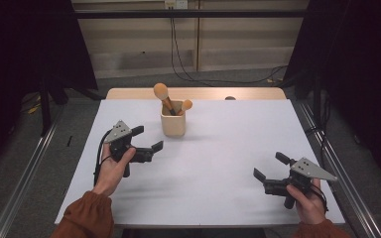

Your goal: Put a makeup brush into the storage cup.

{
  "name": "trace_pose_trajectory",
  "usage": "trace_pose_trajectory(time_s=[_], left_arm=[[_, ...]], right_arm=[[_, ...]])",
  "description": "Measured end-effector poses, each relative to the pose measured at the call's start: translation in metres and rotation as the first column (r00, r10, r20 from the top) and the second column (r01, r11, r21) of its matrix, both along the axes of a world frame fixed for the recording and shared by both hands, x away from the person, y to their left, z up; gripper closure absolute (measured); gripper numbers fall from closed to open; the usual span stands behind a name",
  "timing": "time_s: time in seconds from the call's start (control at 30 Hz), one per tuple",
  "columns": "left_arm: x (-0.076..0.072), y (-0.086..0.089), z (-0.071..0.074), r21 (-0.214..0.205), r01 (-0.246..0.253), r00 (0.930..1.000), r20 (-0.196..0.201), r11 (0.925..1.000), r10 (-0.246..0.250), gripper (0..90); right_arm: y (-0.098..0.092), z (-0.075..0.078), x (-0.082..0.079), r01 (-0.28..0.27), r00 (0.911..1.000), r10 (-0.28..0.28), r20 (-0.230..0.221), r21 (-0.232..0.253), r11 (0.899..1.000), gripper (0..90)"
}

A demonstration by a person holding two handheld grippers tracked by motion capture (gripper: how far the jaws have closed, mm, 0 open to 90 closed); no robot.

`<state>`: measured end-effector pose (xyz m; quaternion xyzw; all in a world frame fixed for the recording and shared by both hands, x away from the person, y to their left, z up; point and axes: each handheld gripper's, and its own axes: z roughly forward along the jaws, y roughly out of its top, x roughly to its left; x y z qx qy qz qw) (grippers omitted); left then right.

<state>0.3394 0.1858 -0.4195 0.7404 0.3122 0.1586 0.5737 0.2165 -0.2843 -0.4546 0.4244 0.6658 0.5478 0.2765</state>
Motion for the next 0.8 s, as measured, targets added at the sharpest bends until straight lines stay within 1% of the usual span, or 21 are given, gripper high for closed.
trace_pose_trajectory(time_s=[0.07, 0.13, 0.17, 0.23, 0.27, 0.37, 0.43, 0.53, 0.6, 0.63, 0.7, 0.77, 0.8], left_arm=[[-0.004, 0.002, 0.000, 0.000, -0.001, 1.0000, 0.004, 1.0000, 0.001, 2.8], [-0.007, 0.004, 0.000, 0.002, -0.017, 0.9999, 0.001, 0.9998, 0.017, 2.6], [-0.008, 0.006, 0.000, 0.005, -0.015, 0.9999, 0.002, 0.9999, 0.015, 2.4], [-0.011, 0.008, 0.000, -0.005, -0.015, 0.9999, 0.006, 0.9999, 0.015, 2.3], [-0.013, 0.010, 0.000, 0.002, -0.014, 0.9999, 0.010, 0.9999, 0.014, 2.3], [-0.017, 0.014, -0.002, 0.004, -0.016, 0.9998, 0.013, 0.9999, 0.016, 2.3], [-0.020, 0.017, -0.003, 0.004, -0.019, 0.9998, 0.009, 0.9998, 0.019, 2.3], [-0.023, 0.022, -0.005, 0.003, -0.029, 0.9996, 0.007, 0.9996, 0.029, 2.4], [-0.028, 0.026, -0.006, -0.007, -0.034, 0.9994, 0.000, 0.9994, 0.034, 2.4], [-0.030, 0.027, -0.007, -0.011, -0.039, 0.9992, 0.004, 0.9992, 0.039, 2.5], [-0.037, 0.031, -0.008, 0.001, -0.026, 0.9995, 0.017, 0.9997, 0.026, 2.6], [-0.042, 0.035, -0.010, -0.012, -0.036, 0.9993, 0.005, 0.9993, 0.036, 2.6], [-0.044, 0.037, -0.010, -0.011, -0.044, 0.9990, 0.008, 0.9990, 0.044, 2.6]], right_arm=[[0.000, 0.000, 0.000, -0.002, 1.0000, 0.002, 0.002, -0.004, 1.000, 0.0], [0.000, 0.000, 0.000, 0.001, 1.0000, -0.001, 0.000, -0.001, 1.000, 0.0], [0.000, 0.000, 0.000, 0.002, 1.0000, -0.002, -0.001, -0.001, 1.000, 0.0], [0.000, 0.000, 0.000, 0.000, 1.0000, 0.000, 0.001, -0.005, 1.000, 0.0], [0.000, 0.000, -0.001, 0.001, 1.0000, -0.001, 0.001, -0.006, 1.000, 0.0], [0.000, 0.000, -0.001, 0.003, 1.0000, -0.003, 0.001, -0.001, 1.000, 0.0], [0.000, 0.000, -0.002, 0.004, 1.0000, -0.004, 0.001, 0.001, 1.000, 0.0], [-0.001, 0.000, -0.002, 0.003, 1.0000, -0.003, 0.006, -0.009, 1.000, 0.0], [-0.001, 0.001, -0.002, 0.004, 1.0000, -0.004, 0.007, -0.009, 1.000, 0.0], [-0.001, 0.001, -0.002, 0.004, 1.0000, -0.004, 0.008, -0.010, 1.000, 0.0], [-0.001, 0.001, -0.002, 0.002, 0.9999, -0.002, 0.010, -0.012, 1.000, 0.0], [-0.001, 0.001, -0.002, 0.003, 1.0000, -0.002, 0.009, -0.011, 1.000, 0.0], [-0.001, 0.000, -0.002, 0.004, 1.0000, -0.004, 0.007, -0.010, 1.000, 0.0]])
